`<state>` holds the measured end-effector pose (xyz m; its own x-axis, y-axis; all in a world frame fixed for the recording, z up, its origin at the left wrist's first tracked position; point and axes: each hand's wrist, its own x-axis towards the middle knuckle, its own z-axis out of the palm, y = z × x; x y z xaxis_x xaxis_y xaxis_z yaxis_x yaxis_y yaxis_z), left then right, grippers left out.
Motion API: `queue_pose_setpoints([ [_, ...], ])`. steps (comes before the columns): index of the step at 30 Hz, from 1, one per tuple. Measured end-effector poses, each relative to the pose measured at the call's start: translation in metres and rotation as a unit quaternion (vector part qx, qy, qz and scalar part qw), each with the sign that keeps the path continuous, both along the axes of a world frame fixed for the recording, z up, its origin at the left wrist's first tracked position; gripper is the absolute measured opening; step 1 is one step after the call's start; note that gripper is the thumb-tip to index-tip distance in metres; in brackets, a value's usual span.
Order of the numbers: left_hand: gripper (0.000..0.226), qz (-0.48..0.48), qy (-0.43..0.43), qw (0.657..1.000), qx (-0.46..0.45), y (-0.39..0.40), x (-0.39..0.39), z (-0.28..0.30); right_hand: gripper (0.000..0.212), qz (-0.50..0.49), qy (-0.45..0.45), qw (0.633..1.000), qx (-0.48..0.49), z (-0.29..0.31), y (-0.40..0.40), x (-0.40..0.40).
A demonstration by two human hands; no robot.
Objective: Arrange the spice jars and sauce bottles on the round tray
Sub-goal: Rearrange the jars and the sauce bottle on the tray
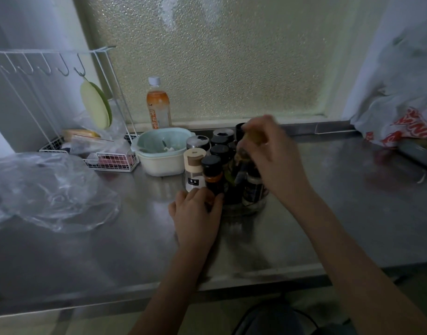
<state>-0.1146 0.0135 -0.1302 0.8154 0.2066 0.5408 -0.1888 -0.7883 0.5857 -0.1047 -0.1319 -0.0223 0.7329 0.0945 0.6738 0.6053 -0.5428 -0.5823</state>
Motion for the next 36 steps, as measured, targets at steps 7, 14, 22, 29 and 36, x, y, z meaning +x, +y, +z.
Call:
queue_pose_setpoints([
  [7, 0.063, -0.183, -0.078, 0.976, -0.086, -0.017, -0.020, 0.009, 0.031, 0.042, 0.106, 0.993, 0.028, 0.000, 0.004, -0.038],
  [14, 0.033, -0.094, -0.065, 0.979, -0.170, -0.010, -0.016, 0.006, 0.013, -0.109, 0.103, 0.982, 0.117, -0.045, -0.025, -0.035],
  [22, 0.025, -0.062, -0.060, 0.995, -0.057, -0.012, -0.015, 0.000, 0.024, -0.139, 0.199, 0.969, -0.046, -0.083, -0.019, 0.000],
  [29, 0.025, -0.115, -0.017, 0.992, -0.052, -0.013, -0.015, -0.002, 0.019, -0.243, 0.235, 0.924, -0.176, -0.073, -0.001, 0.006],
  [36, 0.035, -0.145, -0.014, 0.989, -0.025, -0.014, -0.013, -0.003, 0.015, 0.041, 0.212, 0.971, 0.102, -0.071, 0.014, -0.050],
])
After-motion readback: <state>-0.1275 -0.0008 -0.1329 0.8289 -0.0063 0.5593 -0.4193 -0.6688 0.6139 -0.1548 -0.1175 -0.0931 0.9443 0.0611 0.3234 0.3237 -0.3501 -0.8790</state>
